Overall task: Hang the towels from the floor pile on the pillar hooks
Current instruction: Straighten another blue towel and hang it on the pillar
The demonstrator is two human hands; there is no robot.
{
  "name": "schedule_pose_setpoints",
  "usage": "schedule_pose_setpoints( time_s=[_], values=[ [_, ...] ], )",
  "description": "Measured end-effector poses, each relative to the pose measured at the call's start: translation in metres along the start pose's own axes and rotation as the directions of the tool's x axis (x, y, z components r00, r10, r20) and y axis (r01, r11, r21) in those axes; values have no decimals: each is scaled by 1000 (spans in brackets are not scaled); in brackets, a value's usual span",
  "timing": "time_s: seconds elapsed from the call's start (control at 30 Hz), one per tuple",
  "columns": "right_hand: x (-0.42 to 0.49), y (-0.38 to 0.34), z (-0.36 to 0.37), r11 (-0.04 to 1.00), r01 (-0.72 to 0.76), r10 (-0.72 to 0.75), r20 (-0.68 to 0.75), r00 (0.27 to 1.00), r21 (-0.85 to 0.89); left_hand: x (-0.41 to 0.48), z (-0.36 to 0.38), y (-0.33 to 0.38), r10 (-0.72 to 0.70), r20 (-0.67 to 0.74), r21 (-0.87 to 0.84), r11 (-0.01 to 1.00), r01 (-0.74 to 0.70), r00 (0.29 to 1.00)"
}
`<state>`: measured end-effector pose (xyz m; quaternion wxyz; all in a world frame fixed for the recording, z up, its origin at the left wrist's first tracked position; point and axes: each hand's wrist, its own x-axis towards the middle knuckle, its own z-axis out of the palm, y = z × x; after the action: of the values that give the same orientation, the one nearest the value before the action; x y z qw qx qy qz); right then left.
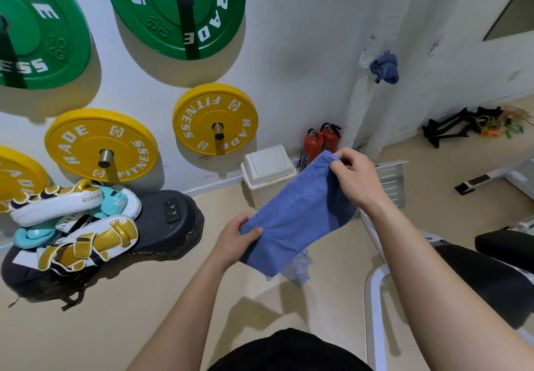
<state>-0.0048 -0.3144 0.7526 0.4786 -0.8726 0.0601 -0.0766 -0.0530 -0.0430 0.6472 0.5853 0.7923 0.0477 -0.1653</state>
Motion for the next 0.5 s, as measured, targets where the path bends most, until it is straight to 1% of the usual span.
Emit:
schedule_pose_setpoints(
  time_s=[0.07,0.13,0.2,0.27,0.37,0.43,0.5],
  values=[
    [-2,13,0,996,-59,65,-80,995,71,5,-17,1,25,-93,-1,1000,-25,995],
    [-6,26,3,981,-124,143,-124,982,147,10,-33,5,28,-176,7,1000,-27,984],
    [-10,39,9,966,-188,212,-126,969,178,15,-46,10,49,-196,20,999,-45,979],
    [-12,52,16,963,-213,236,-135,962,165,19,-55,13,83,-176,63,995,-72,981],
    [-13,63,18,965,-225,245,-160,956,134,23,-61,14,107,-179,222,973,-66,978],
    [-15,67,18,970,-224,237,-155,959,95,25,-60,13,92,-230,272,962,-27,969],
    [-18,70,18,966,-239,250,-117,961,98,26,-56,13,70,-314,255,967,13,947]
  ],
)
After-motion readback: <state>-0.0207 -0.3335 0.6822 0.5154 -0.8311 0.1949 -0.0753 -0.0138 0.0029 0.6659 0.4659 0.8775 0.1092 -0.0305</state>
